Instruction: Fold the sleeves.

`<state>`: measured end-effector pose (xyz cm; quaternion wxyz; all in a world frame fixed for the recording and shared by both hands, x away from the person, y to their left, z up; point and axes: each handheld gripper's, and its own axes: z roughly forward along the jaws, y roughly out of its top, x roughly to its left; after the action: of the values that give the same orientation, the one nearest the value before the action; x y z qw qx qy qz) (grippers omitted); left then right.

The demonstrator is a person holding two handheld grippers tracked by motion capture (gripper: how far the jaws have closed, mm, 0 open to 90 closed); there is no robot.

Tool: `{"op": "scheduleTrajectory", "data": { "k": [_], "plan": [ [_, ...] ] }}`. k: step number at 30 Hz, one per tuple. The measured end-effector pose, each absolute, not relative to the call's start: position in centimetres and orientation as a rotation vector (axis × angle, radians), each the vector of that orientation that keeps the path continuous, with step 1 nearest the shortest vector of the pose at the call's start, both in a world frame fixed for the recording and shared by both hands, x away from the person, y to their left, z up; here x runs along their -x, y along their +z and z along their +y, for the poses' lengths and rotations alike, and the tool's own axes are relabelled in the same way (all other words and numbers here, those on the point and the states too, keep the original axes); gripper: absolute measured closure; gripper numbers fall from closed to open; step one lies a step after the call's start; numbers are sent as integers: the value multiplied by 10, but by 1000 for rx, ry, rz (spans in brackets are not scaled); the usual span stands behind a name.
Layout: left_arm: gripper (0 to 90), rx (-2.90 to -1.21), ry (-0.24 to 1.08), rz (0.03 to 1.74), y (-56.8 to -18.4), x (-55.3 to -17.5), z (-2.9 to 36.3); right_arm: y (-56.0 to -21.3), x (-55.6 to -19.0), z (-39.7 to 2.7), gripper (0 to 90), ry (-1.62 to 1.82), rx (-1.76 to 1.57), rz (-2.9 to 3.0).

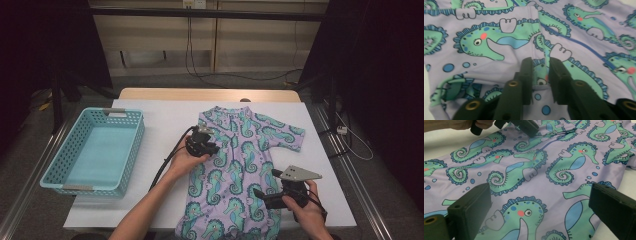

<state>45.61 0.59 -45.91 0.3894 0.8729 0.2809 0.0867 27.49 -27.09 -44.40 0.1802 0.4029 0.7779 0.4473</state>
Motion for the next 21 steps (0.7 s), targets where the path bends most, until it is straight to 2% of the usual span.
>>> {"op": "scheduleTrajectory", "data": {
  "k": [3, 6, 11, 13, 16, 21],
  "plan": [
    [866, -2211, 236, 735, -459, -457, 3, -444, -275, -271, 38, 1265, -1137, 2198],
    [879, -2167, 211, 783, -459, -461, 2, -444, -275, -271, 39, 1266, -1138, 2196],
    [876, -2029, 76, 877, -460, -473, 3, -444, -275, -272, 38, 1268, -1142, 2195],
    [868, -1993, 49, 897, -461, -475, 3, -444, -275, -272, 38, 1268, -1143, 2195],
    [843, -2030, 54, 866, -462, -472, 2, -444, -274, -272, 38, 1270, -1140, 2195],
    [741, -2050, 47, 850, -460, -468, 11, -444, -274, -272, 38, 1270, -1142, 2195]
  ]
}}
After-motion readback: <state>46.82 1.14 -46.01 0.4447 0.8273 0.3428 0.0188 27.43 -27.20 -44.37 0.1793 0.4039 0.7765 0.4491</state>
